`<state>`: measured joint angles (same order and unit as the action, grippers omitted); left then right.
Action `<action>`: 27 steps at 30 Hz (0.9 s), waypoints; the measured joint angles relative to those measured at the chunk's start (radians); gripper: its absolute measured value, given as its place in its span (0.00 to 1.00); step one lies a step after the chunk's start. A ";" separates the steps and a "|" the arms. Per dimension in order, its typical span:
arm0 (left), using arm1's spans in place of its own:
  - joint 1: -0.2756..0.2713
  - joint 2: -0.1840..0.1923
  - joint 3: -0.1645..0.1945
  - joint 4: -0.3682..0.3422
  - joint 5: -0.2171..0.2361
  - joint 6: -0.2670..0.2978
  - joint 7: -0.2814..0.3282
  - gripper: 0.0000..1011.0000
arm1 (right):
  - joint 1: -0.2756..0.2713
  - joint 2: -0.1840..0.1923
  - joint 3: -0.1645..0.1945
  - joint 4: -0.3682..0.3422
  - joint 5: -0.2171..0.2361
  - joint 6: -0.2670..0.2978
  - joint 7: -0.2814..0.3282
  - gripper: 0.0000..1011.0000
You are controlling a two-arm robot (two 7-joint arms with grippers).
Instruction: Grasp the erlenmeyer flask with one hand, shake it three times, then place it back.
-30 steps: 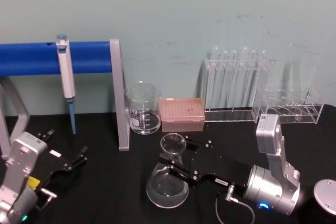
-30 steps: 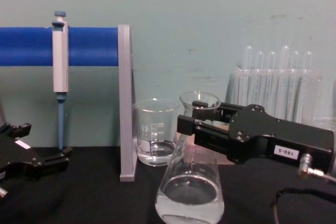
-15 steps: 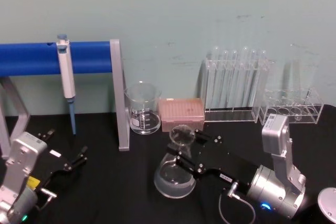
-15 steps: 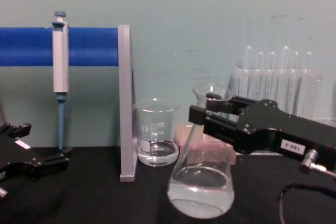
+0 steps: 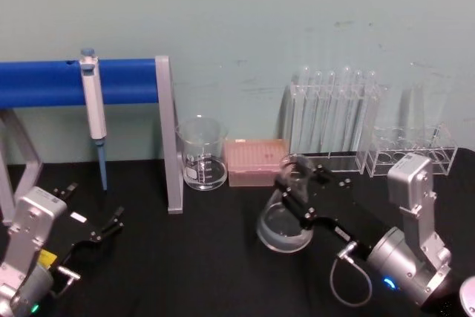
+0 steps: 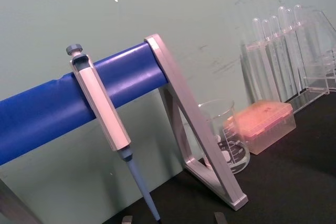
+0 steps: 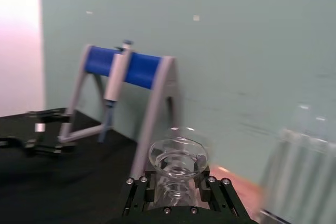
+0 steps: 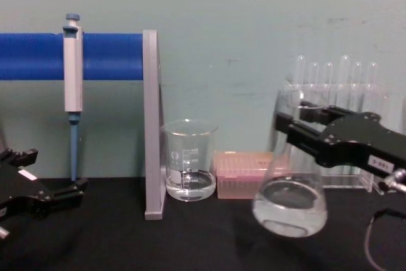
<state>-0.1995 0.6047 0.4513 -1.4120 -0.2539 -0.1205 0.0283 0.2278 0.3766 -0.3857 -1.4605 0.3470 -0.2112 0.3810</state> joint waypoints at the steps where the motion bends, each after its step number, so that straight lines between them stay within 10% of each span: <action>1: 0.000 0.000 0.000 0.000 0.000 0.000 0.000 0.99 | -0.003 -0.002 0.005 -0.002 -0.005 0.003 -0.011 0.45; 13: 0.000 0.000 0.000 0.000 0.000 0.000 0.000 0.99 | -0.045 -0.028 0.080 -0.026 -0.056 0.050 -0.126 0.45; 27: 0.000 0.000 0.000 0.000 0.000 0.000 0.000 0.99 | -0.063 -0.047 0.118 -0.037 -0.083 0.072 -0.125 0.45</action>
<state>-0.1995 0.6046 0.4514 -1.4120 -0.2539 -0.1205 0.0283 0.1646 0.3298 -0.2678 -1.4972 0.2639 -0.1390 0.2565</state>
